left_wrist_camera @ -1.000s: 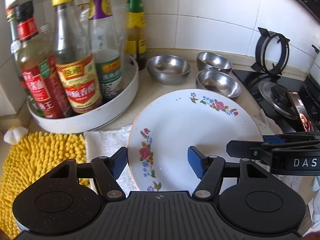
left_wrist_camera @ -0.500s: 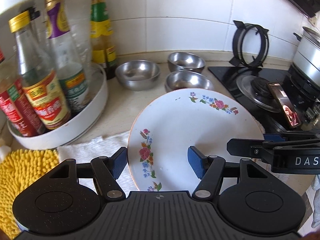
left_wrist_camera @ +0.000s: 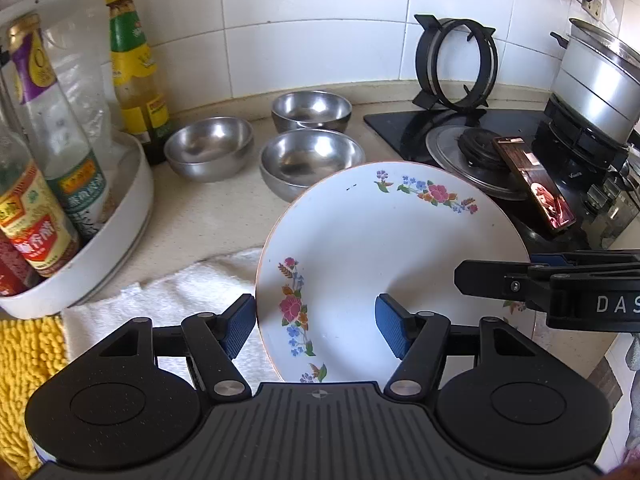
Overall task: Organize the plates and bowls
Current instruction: 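Lower the floral plate onto the pink-flower plates and open both tools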
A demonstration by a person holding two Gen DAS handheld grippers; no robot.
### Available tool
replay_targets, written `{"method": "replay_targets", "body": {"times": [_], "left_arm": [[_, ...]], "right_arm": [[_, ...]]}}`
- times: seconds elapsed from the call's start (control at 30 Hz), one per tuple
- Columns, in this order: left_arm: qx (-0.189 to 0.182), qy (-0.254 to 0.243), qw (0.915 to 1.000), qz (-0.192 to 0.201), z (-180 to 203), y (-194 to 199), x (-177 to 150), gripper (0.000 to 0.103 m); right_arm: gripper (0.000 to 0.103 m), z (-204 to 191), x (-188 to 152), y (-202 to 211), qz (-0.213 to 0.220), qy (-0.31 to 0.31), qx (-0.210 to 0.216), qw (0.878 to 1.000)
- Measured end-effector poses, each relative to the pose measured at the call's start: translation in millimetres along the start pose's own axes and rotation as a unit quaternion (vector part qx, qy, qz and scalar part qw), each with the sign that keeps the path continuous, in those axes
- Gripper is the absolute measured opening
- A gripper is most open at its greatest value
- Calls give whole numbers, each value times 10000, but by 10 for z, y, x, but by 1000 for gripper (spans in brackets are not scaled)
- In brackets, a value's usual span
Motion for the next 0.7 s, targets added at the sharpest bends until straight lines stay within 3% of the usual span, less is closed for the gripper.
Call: {"method": "replay_targets", "body": {"times": [0.2,0.23,0.27,0.3,0.33,0.37,0.4,0.43,0.5,0.57,0.63,0.7], "left_arm": [[-14,-21,10000,-41,102,-85,13,71],[-24,-27,10000,-49,117,-100,18,71],[-271,-47,9996,-39,165,-96,25,53],[-723,-7,9972,-166,261,-81,24,27],[-778,17,9966,-261,330,-87,31,17],[-577,-178,9980,-199,380,-107,47,24],[-387,-268,9988,-94,380,-127,64,51],[-363,-172,9992,-79,349,-131,73,59],[-664,143,9977,74,225,-48,145,55],[-429,407,9977,324,-5,27,212,65],[-141,753,9958,500,-301,69,184,64],[-109,899,9954,305,-517,69,77,65]], "right_arm": [[69,115,-10,-16,10,-76,-28,10000],[69,101,-8,-22,32,-87,147,9998],[65,64,-10,-36,7,-164,384,9991],[62,65,-22,-59,-80,-193,316,9993],[59,86,-17,-73,-58,-89,161,9998],[60,152,4,-66,33,-71,-71,9999],[60,261,21,-55,75,-104,-288,9995],[60,361,34,-38,119,-95,-429,9990],[60,578,33,-14,80,-239,-694,9973],[60,677,38,-10,85,-236,-811,9964],[60,679,18,6,141,-296,-734,9968],[60,637,-1,22,215,-361,-581,9974]]}}
Point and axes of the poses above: each gripper's, at about its wrist camera, not at the fingertips, and y roughly against the way its jaws point, z to its right, x to its top, the point moved 7 cm from there along -y, roughly the way its jaws point, and after that the axes turned 10 degrees about y, right-handed, at the moved point
